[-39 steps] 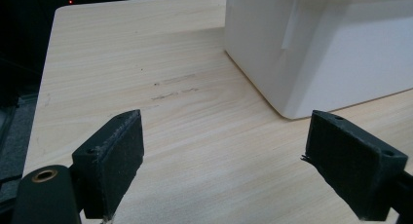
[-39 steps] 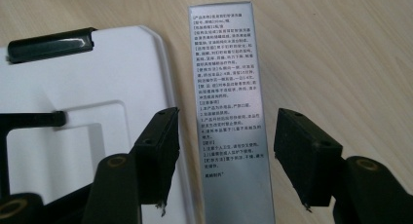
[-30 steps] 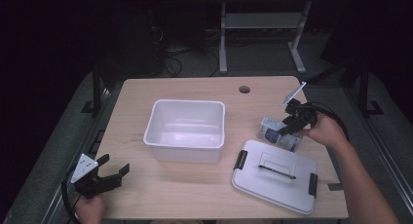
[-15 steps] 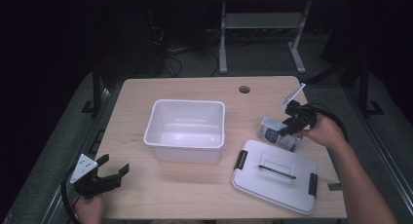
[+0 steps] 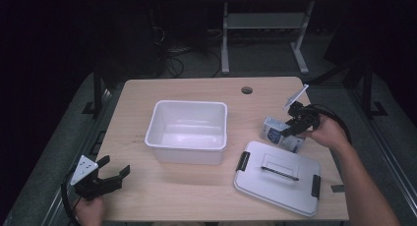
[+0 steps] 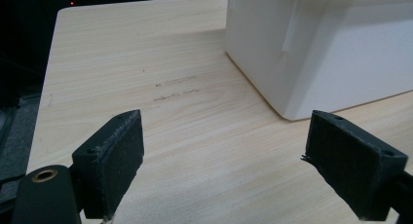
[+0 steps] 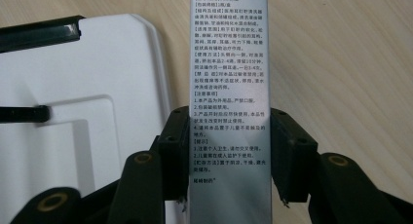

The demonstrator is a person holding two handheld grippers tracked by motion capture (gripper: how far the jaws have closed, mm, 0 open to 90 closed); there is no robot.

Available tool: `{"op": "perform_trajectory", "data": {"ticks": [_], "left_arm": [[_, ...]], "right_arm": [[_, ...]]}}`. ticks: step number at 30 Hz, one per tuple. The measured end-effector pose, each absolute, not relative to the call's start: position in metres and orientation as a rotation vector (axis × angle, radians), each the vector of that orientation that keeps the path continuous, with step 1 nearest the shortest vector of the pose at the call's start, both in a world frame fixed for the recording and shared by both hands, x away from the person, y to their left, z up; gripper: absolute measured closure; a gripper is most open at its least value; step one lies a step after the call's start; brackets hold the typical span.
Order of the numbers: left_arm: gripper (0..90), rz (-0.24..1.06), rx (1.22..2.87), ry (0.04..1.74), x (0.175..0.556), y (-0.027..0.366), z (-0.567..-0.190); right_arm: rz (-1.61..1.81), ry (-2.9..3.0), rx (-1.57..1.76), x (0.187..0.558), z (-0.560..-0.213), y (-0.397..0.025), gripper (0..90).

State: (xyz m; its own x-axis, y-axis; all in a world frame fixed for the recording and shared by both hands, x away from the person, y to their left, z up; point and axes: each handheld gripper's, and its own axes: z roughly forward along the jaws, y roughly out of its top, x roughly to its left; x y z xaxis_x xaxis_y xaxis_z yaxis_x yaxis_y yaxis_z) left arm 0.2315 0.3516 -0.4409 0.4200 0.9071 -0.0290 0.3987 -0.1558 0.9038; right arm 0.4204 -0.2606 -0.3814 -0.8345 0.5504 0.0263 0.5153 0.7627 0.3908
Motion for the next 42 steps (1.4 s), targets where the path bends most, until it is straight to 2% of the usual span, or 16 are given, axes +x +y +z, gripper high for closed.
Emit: {"op": "perform_trajectory", "data": {"ticks": [42], "left_arm": [[13.3, 0.690, 1.734, 1.124, 0.231, 0.349, -0.439]], "right_arm": [[0.687, 2.843, 0.743, 0.370, -0.297, -0.244, 55.3]]}}
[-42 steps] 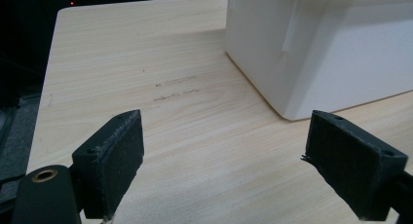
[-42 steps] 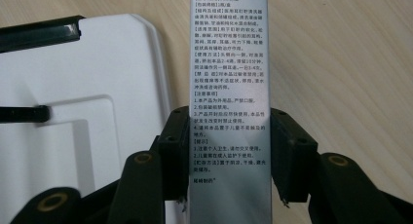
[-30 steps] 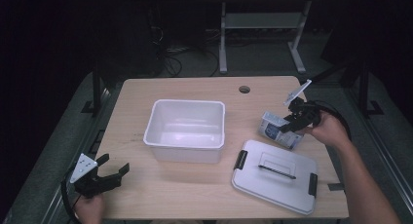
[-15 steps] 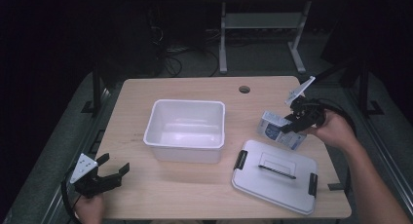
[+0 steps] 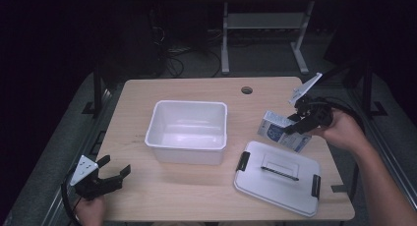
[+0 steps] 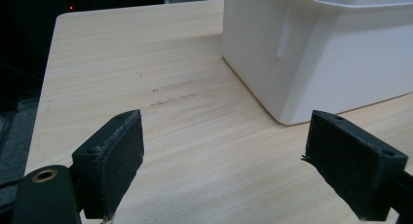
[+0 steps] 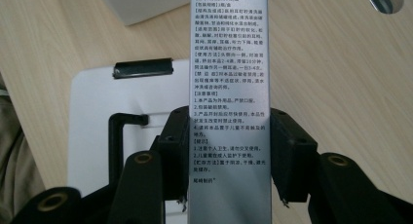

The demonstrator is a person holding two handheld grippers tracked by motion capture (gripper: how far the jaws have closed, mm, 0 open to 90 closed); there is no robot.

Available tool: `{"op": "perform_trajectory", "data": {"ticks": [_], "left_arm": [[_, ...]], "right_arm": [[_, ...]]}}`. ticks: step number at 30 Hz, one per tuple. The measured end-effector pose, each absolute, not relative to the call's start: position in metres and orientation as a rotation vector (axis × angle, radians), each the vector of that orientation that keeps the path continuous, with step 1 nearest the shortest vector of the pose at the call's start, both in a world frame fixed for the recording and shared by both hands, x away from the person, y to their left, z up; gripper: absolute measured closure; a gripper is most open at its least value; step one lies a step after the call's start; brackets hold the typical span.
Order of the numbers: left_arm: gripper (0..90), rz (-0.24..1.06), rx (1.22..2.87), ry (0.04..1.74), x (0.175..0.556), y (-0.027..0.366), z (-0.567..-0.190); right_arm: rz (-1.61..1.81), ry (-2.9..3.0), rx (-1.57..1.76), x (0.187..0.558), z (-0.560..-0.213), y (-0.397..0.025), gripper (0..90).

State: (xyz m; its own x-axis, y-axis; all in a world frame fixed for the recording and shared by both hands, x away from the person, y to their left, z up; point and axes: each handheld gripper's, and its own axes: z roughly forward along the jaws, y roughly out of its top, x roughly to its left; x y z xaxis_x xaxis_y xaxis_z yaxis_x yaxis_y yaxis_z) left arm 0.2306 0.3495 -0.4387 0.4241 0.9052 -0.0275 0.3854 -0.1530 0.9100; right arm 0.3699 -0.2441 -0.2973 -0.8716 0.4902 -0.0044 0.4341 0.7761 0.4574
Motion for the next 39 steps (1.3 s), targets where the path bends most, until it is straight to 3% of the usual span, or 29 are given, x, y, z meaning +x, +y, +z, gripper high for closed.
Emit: {"op": "perform_trajectory", "data": {"ticks": [39], "left_arm": [[13.3, 0.692, 1.739, 1.114, 0.231, 0.346, -0.438]], "right_arm": [[0.740, 2.872, 0.572, 0.341, -0.233, -0.193, 55.4]]}}
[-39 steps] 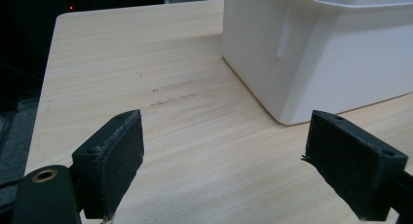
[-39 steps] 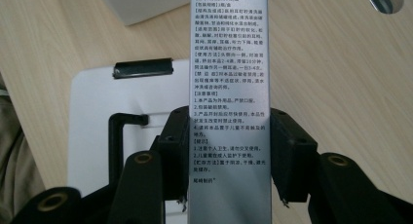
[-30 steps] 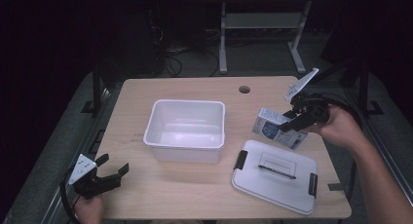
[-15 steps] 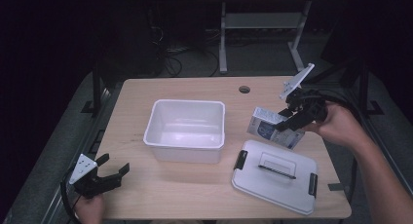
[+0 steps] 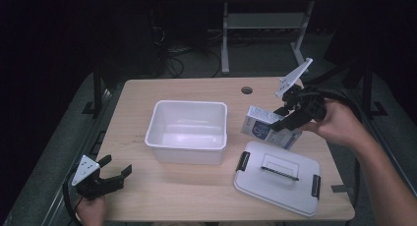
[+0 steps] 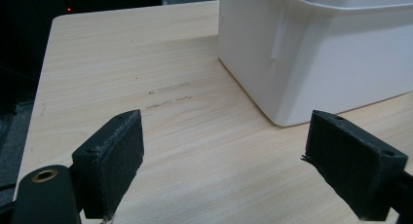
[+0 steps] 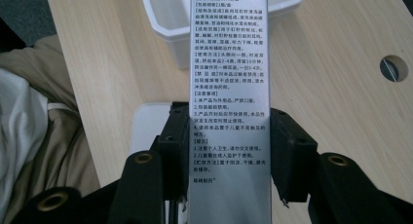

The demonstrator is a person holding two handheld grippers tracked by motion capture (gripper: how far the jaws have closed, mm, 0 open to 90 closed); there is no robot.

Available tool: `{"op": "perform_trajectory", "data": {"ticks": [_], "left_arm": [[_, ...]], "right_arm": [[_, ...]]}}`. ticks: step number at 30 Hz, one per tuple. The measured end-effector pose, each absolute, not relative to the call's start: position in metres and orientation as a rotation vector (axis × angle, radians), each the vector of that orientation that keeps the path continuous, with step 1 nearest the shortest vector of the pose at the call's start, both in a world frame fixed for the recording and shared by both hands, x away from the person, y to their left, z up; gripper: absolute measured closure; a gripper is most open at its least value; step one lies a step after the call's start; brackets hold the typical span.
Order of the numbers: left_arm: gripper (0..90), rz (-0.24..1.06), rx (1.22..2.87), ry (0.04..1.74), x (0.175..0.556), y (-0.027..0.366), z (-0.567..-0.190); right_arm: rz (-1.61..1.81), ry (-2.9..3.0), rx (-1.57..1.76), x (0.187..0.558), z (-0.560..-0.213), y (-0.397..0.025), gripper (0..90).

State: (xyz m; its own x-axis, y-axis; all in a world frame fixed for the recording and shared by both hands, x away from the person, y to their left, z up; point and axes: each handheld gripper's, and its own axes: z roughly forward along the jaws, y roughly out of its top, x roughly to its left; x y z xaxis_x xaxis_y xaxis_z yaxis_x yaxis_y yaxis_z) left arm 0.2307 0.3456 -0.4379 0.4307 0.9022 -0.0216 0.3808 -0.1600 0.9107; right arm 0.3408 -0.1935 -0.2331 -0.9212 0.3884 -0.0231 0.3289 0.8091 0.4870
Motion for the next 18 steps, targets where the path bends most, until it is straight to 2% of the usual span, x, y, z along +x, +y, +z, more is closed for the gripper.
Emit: {"op": "perform_trajectory", "data": {"ticks": [18], "left_arm": [[13.3, 0.695, 1.742, 1.110, 0.230, 0.346, -0.437]], "right_arm": [[0.732, 2.890, 0.463, 0.341, -0.207, -0.152, 55.4]]}}
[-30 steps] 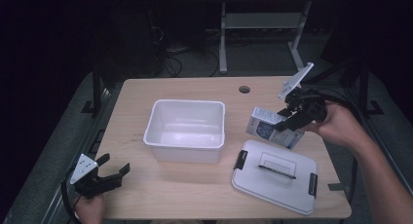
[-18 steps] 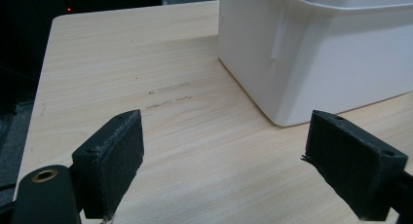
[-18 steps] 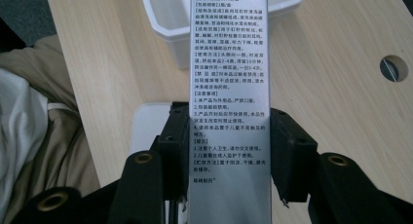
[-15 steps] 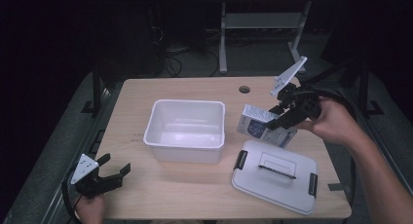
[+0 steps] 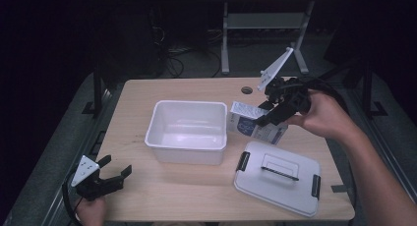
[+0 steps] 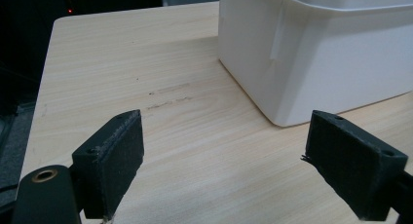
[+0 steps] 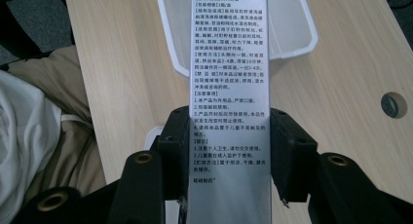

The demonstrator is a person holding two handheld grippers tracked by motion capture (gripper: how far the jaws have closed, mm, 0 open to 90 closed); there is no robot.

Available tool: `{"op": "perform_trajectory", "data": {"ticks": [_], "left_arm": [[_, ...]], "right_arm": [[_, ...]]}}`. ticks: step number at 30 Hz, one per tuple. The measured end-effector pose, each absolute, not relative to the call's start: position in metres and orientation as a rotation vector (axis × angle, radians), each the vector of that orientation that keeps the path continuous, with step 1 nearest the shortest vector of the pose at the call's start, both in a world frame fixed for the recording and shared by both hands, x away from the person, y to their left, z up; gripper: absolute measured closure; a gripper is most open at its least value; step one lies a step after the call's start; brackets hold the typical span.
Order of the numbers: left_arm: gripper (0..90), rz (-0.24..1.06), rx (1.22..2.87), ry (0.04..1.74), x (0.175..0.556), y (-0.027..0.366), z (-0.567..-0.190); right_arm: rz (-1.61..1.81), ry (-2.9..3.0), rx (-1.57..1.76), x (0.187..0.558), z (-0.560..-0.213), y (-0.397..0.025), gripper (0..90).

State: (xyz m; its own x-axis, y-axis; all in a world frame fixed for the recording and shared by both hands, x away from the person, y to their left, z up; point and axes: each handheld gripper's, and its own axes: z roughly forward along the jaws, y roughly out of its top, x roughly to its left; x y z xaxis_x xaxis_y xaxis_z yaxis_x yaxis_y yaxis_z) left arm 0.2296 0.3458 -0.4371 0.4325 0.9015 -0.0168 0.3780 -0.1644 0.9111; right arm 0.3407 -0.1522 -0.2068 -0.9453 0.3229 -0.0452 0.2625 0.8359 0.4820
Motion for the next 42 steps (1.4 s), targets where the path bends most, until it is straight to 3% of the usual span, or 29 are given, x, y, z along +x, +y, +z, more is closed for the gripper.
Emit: {"op": "perform_trajectory", "data": {"ticks": [42], "left_arm": [[13.3, 0.695, 1.732, 1.107, 0.229, 0.347, -0.436]], "right_arm": [[0.740, 2.971, 0.277, 0.360, -0.200, -0.059, 55.3]]}}
